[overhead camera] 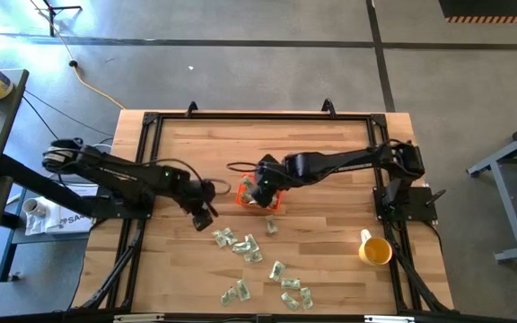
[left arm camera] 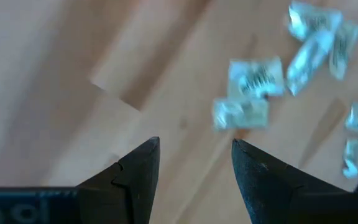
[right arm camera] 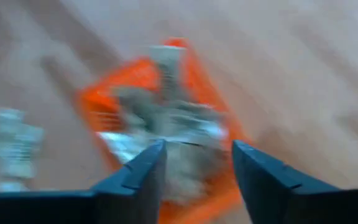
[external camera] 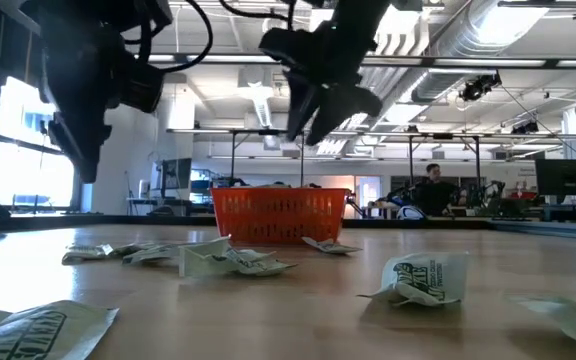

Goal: Pick and place Stevia / Truvia into bins
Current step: Put the light green stevia packet into the orange bin

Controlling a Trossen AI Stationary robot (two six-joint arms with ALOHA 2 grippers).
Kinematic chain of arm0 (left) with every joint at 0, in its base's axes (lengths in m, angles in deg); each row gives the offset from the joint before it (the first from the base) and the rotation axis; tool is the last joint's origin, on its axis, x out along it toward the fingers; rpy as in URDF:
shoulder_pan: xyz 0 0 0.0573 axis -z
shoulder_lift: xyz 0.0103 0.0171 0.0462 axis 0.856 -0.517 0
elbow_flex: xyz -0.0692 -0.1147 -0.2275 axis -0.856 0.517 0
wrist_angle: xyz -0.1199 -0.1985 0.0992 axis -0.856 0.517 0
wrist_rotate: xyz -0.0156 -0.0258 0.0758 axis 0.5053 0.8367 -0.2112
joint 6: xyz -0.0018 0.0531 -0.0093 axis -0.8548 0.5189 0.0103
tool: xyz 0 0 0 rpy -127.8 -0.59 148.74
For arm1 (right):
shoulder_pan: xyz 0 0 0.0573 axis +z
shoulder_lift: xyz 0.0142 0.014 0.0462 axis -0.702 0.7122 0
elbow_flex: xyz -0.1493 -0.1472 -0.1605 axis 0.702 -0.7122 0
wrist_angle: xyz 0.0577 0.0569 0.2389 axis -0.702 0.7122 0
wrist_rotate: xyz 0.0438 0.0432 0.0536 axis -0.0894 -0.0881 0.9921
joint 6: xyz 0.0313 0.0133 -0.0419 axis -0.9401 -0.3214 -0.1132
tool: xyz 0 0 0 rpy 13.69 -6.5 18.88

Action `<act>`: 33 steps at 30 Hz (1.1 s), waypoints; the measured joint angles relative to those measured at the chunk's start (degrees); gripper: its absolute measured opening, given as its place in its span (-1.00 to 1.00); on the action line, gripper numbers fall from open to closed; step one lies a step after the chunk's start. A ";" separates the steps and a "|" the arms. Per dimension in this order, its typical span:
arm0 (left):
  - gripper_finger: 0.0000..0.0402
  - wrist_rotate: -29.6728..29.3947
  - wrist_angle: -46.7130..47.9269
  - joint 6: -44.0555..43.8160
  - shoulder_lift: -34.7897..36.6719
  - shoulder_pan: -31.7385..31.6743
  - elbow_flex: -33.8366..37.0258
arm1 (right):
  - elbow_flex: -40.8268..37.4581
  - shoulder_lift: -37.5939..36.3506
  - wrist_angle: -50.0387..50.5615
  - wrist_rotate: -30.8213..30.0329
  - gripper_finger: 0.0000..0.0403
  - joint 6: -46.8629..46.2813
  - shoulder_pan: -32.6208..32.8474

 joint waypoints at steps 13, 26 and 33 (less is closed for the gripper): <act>0.16 -6.20 -11.84 -45.83 -5.10 12.67 -0.10 | -5.82 -2.83 16.09 -3.92 0.29 8.08 0.13; 0.16 -11.98 -17.19 -68.40 -21.43 17.01 -4.72 | -13.20 -2.88 9.40 -4.34 0.30 13.49 0.13; 0.15 -11.25 -8.45 -67.94 -25.24 16.99 -7.46 | -13.22 -2.88 9.13 -5.06 0.30 13.08 0.13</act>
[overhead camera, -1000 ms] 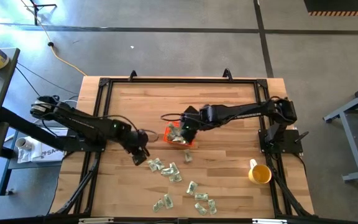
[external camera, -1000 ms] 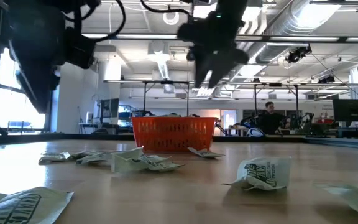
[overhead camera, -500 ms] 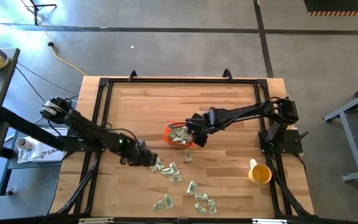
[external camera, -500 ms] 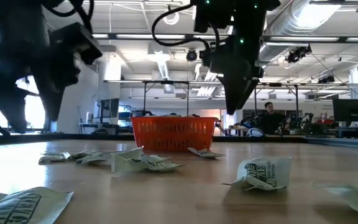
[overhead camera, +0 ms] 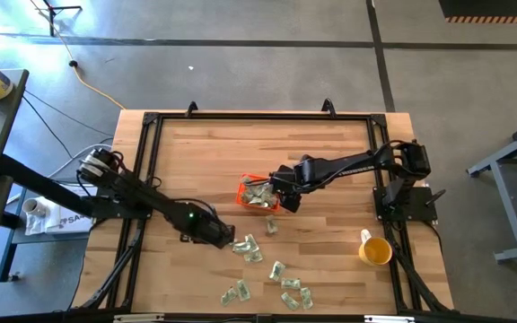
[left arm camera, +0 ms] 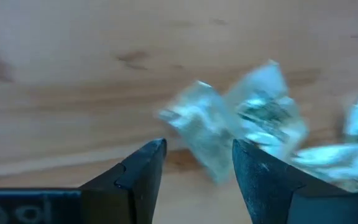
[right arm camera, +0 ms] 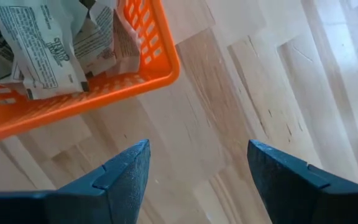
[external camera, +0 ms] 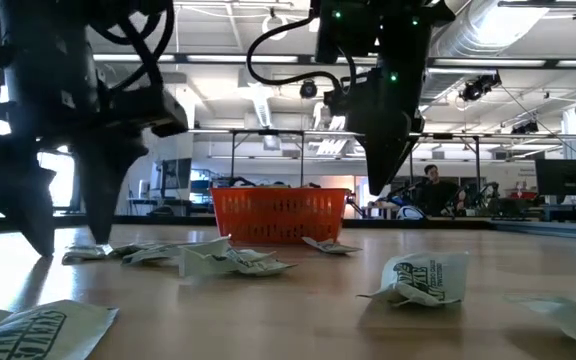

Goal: Pick and place Stevia / Truvia into bins
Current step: Put the light green stevia packet into the orange bin

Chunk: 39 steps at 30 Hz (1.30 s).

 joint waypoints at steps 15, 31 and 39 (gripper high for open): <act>-0.89 -9.05 16.49 30.15 1.28 -9.65 0.59 | 0.00 -1.17 0.17 -0.75 0.26 -3.51 0.00; -0.88 -13.75 5.76 81.26 11.65 -31.44 -13.86 | 0.07 -19.68 15.72 -13.49 -0.06 -24.21 0.69; -0.87 -3.71 -2.05 87.53 5.27 -31.98 -17.69 | 0.07 -20.23 18.16 -12.15 -0.05 -29.53 0.94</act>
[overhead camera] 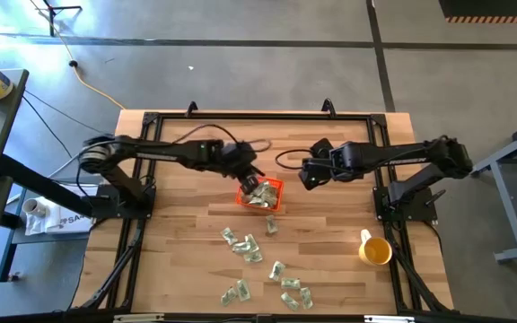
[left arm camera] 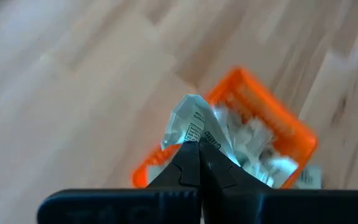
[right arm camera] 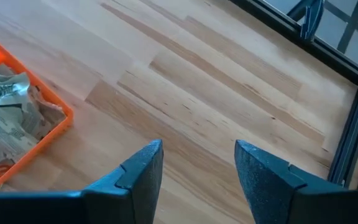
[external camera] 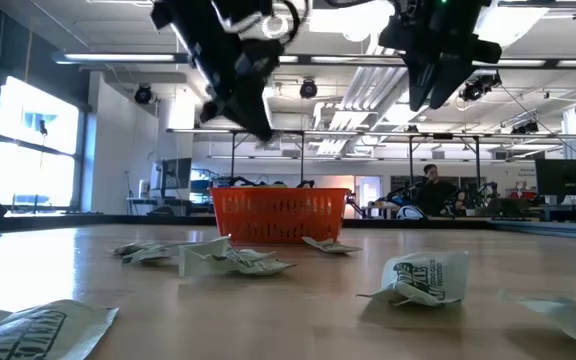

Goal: Pick and place Stevia / Truvia into bins
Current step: Put the light green stevia packet into the orange bin

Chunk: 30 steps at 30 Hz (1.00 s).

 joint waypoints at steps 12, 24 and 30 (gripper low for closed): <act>-0.02 9.55 6.81 -3.48 -6.39 0.12 -2.49 | -0.22 1.97 -0.82 1.69 -0.04 1.96 0.00; 0.17 -7.69 20.57 0.58 9.69 3.03 -4.92 | -0.22 5.25 -6.68 11.51 -0.06 8.10 1.44; 0.07 -11.80 28.80 -1.00 15.35 3.08 -4.87 | -0.22 8.69 -9.17 18.46 -0.09 3.03 4.85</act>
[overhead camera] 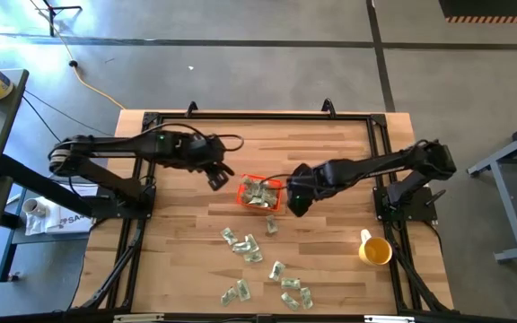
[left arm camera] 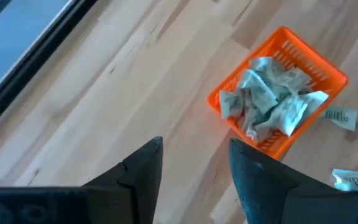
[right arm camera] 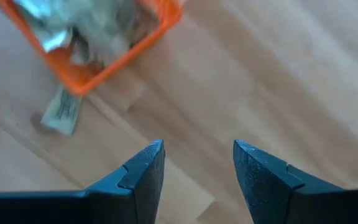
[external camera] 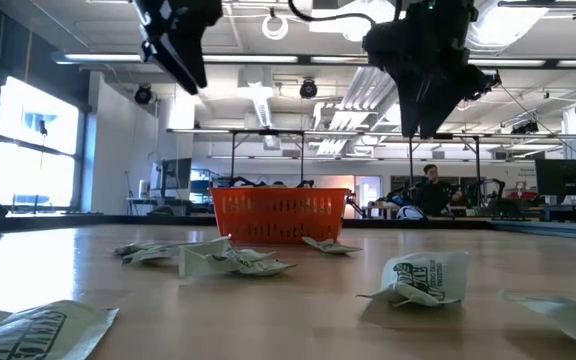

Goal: Pick and place Stevia / Truvia into bins
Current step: Put the light green stevia packet into the orange bin

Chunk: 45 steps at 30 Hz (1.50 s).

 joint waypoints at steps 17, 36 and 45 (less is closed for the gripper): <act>-0.06 -1.71 9.10 -6.42 9.86 6.14 6.17 | 0.00 13.08 -26.82 -3.58 -0.12 -2.64 9.43; -0.06 -1.91 9.31 -16.07 18.68 11.30 19.63 | 0.00 23.60 -35.93 -5.87 -0.21 -3.10 14.15; -0.06 -2.69 8.62 -12.06 18.68 11.28 19.63 | 0.44 26.85 -35.04 -4.17 -0.36 -12.96 11.84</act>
